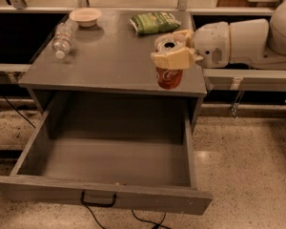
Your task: Place coke can into top drawer
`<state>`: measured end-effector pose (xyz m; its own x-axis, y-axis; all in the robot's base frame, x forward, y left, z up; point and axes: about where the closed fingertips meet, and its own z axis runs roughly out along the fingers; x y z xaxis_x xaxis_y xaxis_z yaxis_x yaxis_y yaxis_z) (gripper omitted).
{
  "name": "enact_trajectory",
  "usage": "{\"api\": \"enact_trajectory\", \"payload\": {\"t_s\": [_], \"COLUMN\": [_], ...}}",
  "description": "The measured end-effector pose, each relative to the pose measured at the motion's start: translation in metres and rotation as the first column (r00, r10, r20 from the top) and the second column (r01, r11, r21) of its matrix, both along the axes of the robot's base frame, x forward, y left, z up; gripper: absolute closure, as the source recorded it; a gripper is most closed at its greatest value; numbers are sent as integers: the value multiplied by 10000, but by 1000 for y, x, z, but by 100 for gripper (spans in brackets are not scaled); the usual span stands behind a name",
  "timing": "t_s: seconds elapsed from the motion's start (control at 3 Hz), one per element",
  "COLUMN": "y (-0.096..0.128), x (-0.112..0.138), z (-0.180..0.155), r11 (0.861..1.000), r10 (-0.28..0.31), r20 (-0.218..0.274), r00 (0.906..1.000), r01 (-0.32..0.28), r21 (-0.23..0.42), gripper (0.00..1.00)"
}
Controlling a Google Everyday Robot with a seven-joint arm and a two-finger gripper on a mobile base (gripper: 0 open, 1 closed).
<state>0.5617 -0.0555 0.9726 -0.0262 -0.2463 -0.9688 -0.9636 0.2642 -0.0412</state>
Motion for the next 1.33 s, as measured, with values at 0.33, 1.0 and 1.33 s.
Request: {"api": "enact_trajectory", "payload": {"t_s": [0.33,1.0,1.33], "y": [3,29,29], "x": [-21,-59,-59], "z": [-19,-78,-78], "r11": [9998,9956,9956], "r10": [182,920,920], "r20": [-285,-1433,-1433], "r00": [9994,9854,9854], "r01": [-181,-936,-936], "r21": [29,-41,-41], "gripper": [100,100,100]}}
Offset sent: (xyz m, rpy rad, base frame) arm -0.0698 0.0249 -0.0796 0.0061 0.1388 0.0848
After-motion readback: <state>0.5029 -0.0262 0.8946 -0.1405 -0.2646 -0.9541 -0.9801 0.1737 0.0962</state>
